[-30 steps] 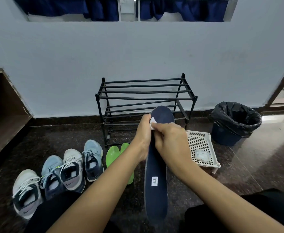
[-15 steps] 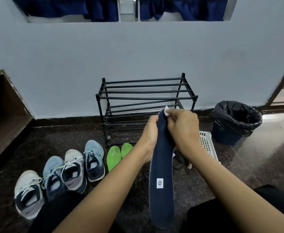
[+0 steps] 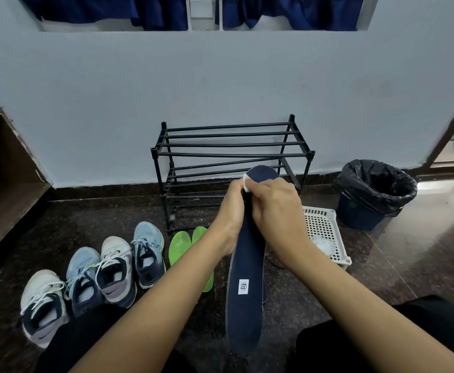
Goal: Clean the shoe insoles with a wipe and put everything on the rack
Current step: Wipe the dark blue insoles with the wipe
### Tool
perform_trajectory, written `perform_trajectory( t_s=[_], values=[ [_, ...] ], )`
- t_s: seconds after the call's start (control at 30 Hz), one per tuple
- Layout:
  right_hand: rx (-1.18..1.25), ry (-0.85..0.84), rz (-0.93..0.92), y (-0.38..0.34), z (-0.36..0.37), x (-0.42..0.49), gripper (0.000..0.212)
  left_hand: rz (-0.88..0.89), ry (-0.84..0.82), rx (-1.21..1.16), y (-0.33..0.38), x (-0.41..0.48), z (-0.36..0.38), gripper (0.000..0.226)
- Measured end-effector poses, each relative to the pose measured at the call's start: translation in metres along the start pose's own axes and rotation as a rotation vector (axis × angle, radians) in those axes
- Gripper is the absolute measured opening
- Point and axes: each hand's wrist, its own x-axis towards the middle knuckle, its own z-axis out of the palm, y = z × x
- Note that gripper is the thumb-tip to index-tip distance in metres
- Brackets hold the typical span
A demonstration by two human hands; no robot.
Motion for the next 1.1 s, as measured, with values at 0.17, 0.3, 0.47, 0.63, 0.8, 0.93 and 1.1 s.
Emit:
perform_trajectory(
  t_s=[0.17, 0.3, 0.47, 0.63, 0.8, 0.93, 1.1],
  values=[
    [-0.124, 0.015, 0.038, 0.017, 0.000, 0.007, 0.023, -0.062, -0.056, -0.047, -0.006, -0.003, 0.005, 0.047],
    [-0.162, -0.048, 0.099, 0.023, -0.005, 0.014, 0.018, -0.032, -0.042, -0.040, -0.010, 0.001, 0.003, 0.038],
    [-0.247, -0.285, 0.091, 0.018, -0.012, 0.015, 0.021, -0.038, 0.010, -0.031, -0.019, 0.010, -0.003, 0.038],
    [-0.352, -0.422, 0.066, 0.012, -0.014, 0.010, 0.015, -0.084, 0.022, -0.145, -0.022, 0.013, -0.003, 0.041],
    [-0.374, -0.439, 0.076, 0.013, -0.015, 0.009, 0.015, -0.085, 0.058, -0.164, -0.023, 0.018, -0.003, 0.041],
    [-0.362, -0.486, 0.106, 0.013, -0.017, 0.005, 0.015, -0.079, 0.083, -0.192, -0.023, 0.020, -0.006, 0.041],
    [-0.323, -0.540, 0.121, 0.011, -0.020, -0.003, 0.016, -0.083, 0.150, -0.218, -0.023, 0.023, -0.013, 0.035]
  ],
)
